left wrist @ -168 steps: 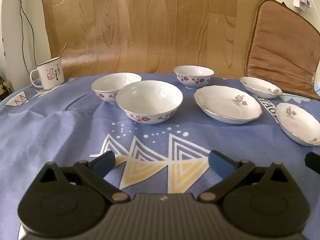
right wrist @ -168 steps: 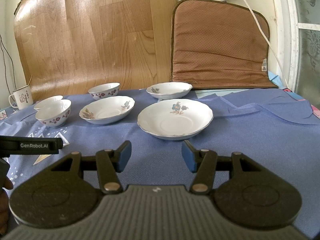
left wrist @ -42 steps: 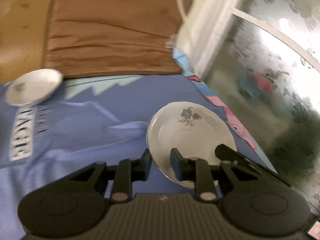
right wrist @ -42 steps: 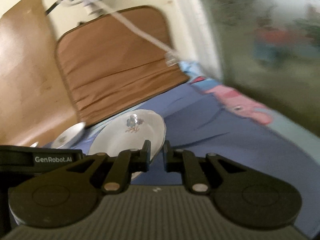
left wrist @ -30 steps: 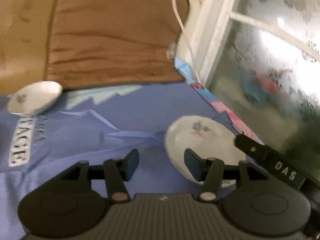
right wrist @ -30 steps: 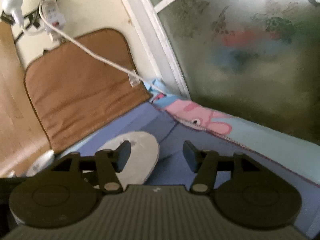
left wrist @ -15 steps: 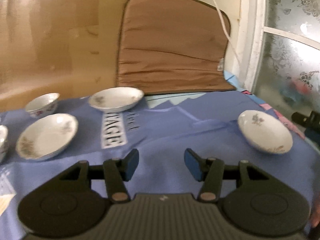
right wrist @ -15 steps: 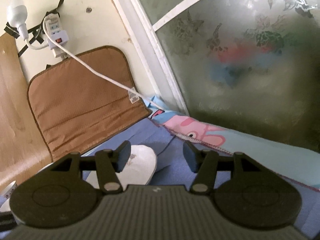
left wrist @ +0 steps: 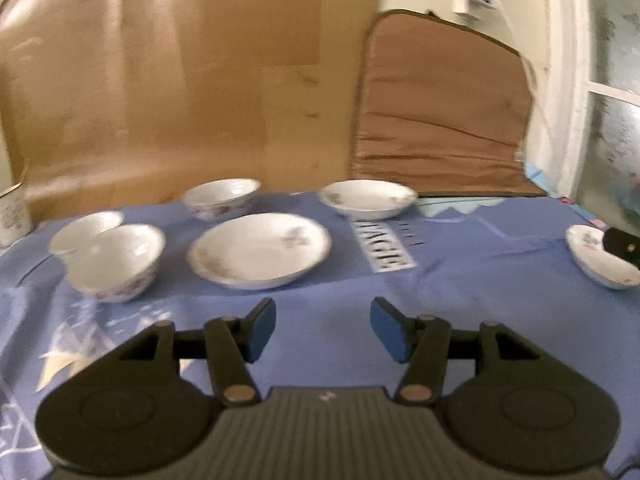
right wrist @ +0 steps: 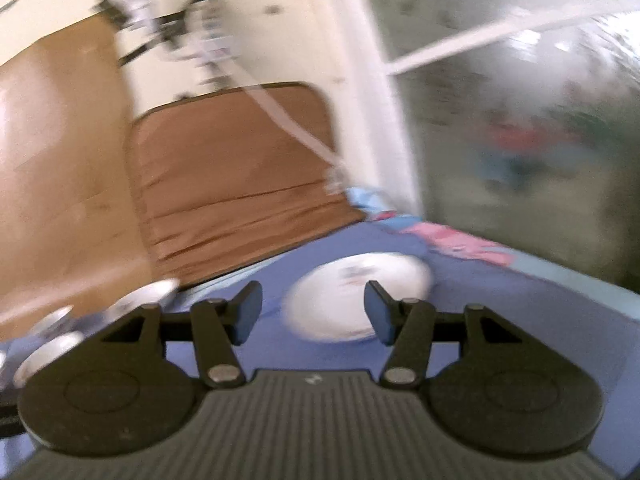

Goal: Organize plates and bowls
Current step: 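Lower the saucer onto the tablecloth and open the right tool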

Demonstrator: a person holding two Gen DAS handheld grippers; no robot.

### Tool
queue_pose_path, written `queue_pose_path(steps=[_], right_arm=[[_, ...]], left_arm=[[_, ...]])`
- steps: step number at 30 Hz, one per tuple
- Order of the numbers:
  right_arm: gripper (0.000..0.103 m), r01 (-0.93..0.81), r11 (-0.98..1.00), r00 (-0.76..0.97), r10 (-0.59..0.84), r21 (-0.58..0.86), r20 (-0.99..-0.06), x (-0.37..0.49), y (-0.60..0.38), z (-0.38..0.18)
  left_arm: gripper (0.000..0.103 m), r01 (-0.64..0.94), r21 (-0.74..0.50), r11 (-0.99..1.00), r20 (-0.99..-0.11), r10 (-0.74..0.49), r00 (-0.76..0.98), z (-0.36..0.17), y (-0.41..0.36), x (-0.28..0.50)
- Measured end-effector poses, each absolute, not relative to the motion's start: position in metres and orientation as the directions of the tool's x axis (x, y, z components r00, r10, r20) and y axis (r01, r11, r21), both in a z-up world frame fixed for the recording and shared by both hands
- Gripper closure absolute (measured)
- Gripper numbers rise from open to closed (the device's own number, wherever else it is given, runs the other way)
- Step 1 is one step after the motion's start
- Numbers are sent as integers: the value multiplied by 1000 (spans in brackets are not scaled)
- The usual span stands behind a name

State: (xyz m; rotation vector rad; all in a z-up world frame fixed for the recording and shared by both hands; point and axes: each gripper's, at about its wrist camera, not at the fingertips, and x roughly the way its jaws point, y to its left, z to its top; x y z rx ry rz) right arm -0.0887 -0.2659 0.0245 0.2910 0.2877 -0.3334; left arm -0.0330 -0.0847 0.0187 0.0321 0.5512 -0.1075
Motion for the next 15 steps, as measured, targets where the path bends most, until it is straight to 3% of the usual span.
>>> queue_pose_path(steps=[8,15], right_arm=[[45,235,955,923,-160,181,-351,-63,-202,18],[45,245,951,918,-163,192,-362,-62,-203,16]], left_arm=[[48,25,-76,997,-559,-63,827,9,-38,-32],[48,43,-97,994,-580,-92,810,4,-39,-25]])
